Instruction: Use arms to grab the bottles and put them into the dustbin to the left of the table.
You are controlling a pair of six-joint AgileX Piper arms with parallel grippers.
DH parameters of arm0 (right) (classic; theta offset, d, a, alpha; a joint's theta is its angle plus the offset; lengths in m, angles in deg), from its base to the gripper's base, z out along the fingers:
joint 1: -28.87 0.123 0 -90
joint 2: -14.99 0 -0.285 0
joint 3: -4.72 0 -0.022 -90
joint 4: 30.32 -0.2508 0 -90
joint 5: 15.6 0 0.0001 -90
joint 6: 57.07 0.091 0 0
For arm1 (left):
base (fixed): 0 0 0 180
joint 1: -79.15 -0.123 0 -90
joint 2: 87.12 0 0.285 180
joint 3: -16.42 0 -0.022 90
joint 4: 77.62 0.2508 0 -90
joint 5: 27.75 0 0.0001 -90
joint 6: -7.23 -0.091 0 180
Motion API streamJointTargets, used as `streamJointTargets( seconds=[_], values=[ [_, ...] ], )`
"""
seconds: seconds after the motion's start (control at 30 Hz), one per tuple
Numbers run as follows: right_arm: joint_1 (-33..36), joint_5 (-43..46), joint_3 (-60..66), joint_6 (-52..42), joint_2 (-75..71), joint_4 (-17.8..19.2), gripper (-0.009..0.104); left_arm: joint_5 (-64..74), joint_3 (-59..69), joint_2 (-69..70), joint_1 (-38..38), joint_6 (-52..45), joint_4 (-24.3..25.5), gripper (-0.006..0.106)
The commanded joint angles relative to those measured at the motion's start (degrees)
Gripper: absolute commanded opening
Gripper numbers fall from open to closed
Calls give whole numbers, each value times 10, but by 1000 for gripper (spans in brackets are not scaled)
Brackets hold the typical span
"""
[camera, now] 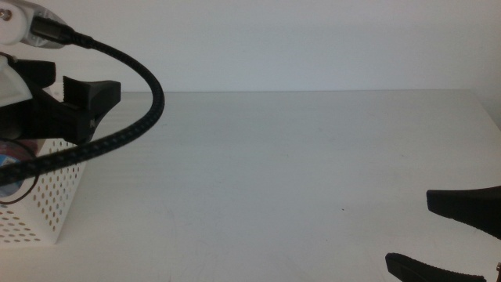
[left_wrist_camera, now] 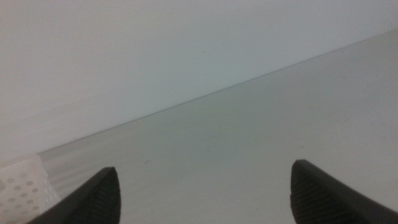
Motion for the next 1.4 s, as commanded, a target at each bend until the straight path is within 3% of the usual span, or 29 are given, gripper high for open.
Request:
streamJointTargets(
  seconds=[0.0,0.17,0.4,0.63,0.93,1.37],
  values=[
    [-3,42,-13,-5,0,13,77,-41,-17,5,1,8,-13,90],
    [-43,44,-13,-5,0,75,77,-65,-4,24,1,8,-4,90],
    [-205,46,-13,-5,-2,-5,77,-147,89,91,1,8,15,90],
    [-312,51,47,-5,-100,-1,77,-160,225,215,-21,8,15,90],
    [-362,46,196,-5,-272,0,77,-161,395,393,-114,8,13,90],
    [-392,27,290,-5,-360,0,77,-130,488,530,-131,8,13,90]
  ],
)
